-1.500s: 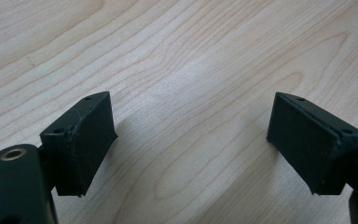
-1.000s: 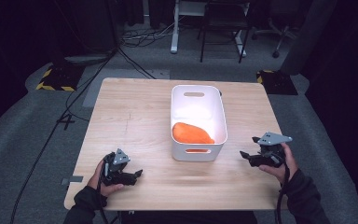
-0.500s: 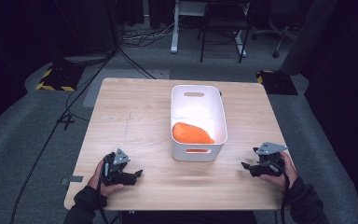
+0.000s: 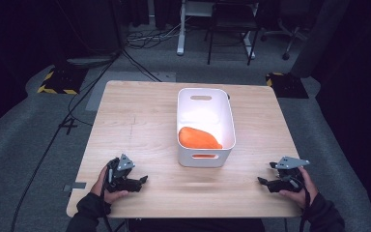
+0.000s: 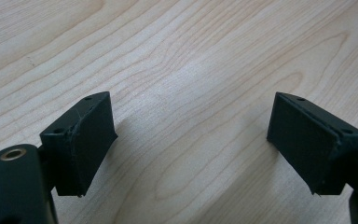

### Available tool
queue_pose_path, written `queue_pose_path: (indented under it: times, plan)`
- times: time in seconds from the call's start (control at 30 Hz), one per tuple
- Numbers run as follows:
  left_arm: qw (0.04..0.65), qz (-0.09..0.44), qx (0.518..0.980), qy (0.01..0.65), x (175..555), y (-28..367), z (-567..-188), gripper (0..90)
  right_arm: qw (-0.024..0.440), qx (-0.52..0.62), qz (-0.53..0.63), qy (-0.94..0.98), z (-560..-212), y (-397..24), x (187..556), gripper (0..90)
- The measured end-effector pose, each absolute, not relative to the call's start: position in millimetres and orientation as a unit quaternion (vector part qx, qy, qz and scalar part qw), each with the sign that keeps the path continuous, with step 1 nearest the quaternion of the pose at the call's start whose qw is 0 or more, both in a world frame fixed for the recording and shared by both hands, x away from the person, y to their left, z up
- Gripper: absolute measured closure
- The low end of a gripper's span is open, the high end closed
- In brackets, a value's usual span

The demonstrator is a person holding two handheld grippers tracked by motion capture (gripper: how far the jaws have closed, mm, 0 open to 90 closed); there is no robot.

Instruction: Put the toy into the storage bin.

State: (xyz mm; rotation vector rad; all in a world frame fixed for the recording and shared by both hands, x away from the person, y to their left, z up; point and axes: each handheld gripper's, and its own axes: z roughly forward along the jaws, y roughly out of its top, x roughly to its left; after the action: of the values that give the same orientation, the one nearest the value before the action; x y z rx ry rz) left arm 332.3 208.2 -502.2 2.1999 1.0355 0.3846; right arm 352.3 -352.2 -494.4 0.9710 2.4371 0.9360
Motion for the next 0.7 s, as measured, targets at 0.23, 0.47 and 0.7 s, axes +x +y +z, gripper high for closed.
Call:
queue_pose_path:
  times: [0.23, 0.47, 0.7]
  plan:
    - [0.334, 0.146, 0.843, 0.397, 332.4, 208.2, -502.3, 15.2, 0.167, 0.366, 0.368, 0.838, -503.4, -375.3, 344.7, 15.0]
    - [0.334, 0.146, 0.842, 0.397, 332.3, 208.2, -502.3, 15.2, 0.170, 0.369, 0.367, 0.837, -503.4, -377.6, 344.3, 14.9]
    - [0.334, 0.147, 0.843, 0.397, 332.3, 208.2, -502.3, 15.2, 0.169, 0.368, 0.368, 0.837, -503.6, -376.7, 345.7, 14.9]
